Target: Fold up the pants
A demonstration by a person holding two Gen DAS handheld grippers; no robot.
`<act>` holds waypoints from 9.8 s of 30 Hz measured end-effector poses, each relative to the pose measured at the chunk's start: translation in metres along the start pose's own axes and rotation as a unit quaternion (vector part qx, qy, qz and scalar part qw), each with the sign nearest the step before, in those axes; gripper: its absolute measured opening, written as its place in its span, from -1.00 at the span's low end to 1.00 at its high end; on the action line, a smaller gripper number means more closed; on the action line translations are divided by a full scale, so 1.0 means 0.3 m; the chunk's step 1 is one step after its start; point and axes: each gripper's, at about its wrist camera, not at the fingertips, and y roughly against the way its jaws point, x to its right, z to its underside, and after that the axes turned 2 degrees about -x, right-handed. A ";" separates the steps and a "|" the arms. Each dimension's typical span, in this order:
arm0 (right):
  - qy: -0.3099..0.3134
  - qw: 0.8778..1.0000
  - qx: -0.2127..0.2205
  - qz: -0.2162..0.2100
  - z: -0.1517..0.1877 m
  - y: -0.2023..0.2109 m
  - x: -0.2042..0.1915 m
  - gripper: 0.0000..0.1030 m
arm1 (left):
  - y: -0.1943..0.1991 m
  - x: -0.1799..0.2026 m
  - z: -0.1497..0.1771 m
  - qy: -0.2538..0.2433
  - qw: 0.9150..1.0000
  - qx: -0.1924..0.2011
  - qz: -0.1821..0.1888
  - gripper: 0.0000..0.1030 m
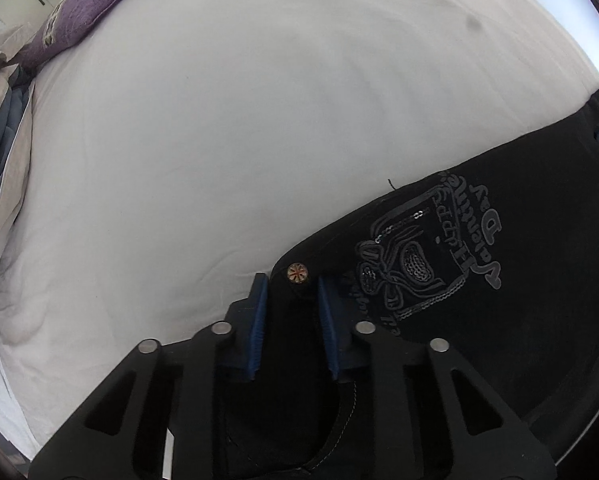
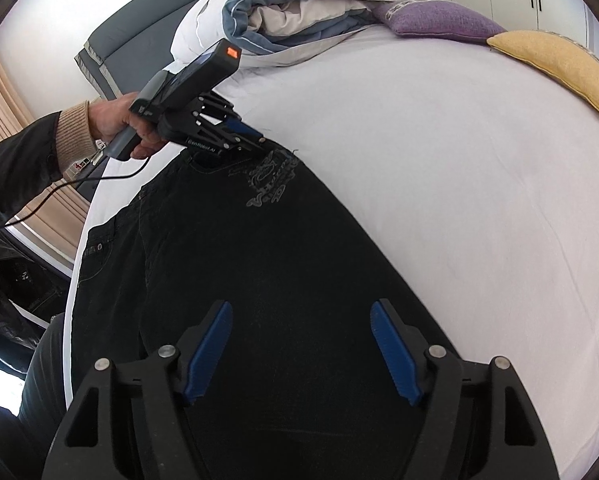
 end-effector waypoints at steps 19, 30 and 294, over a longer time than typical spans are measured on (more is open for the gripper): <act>0.044 0.998 -0.025 0.035 -0.146 -0.122 0.011 0.18 | 0.318 0.235 0.321 -0.025 0.981 0.161 -0.100 -0.89; 0.061 0.996 -0.051 0.044 -0.273 -0.208 -0.005 -0.14 | 0.378 0.217 0.327 -0.026 0.977 0.186 -0.101 -0.89; -0.651 0.688 0.316 0.057 1.664 0.832 -0.447 -0.92 | 0.306 0.868 1.045 0.079 0.988 0.042 -0.129 -0.50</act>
